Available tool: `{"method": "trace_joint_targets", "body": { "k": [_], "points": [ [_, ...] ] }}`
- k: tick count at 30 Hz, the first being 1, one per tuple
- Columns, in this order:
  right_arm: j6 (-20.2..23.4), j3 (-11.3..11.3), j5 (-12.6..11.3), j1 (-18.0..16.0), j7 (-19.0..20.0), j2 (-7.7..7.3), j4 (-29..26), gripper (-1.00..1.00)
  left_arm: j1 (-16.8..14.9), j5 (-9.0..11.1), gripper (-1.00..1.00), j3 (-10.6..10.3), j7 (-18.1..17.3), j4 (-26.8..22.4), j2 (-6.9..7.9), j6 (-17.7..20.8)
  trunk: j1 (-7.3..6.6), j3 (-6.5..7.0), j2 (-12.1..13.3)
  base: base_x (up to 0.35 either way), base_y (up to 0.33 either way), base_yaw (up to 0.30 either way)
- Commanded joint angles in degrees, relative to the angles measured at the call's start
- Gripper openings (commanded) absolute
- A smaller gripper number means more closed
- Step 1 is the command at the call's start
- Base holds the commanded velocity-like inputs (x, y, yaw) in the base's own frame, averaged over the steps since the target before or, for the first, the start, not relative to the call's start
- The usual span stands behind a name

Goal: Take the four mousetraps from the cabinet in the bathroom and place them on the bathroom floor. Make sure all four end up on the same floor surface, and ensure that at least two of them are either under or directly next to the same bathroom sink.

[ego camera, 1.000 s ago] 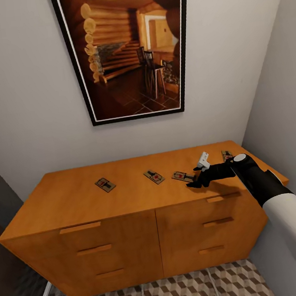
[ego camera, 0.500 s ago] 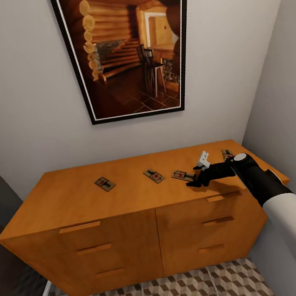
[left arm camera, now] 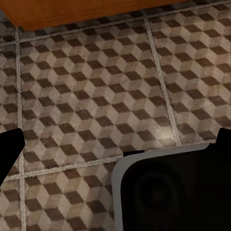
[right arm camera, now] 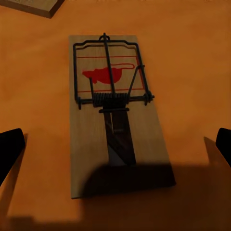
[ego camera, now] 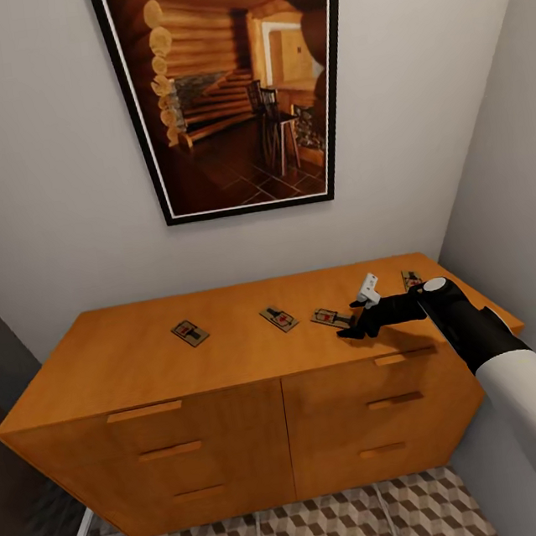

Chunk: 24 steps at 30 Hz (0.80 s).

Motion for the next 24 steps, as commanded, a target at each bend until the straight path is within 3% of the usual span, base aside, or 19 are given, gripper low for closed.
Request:
{"method": "trace_joint_targets", "body": {
  "k": [1, 24],
  "points": [
    [0.47, 0.15, 0.32, 0.02, 0.21, -0.02, 0.56, 1.0, -0.04, 0.15, 1.0, -0.37, 0.04, 0.07, 0.01, -0.21, 0.01, -0.06, -0.01, 0.0, 0.0, 0.0],
    [0.47, 0.15, 0.32, 0.02, 0.13, -0.02, 0.9, 1.0, -0.04, 0.15, 1.0, -0.37, 0.04, 0.07, -0.08, -0.21, 0.01, -0.06, -0.01, 0.0, 0.0, 0.0]
  ]
}}
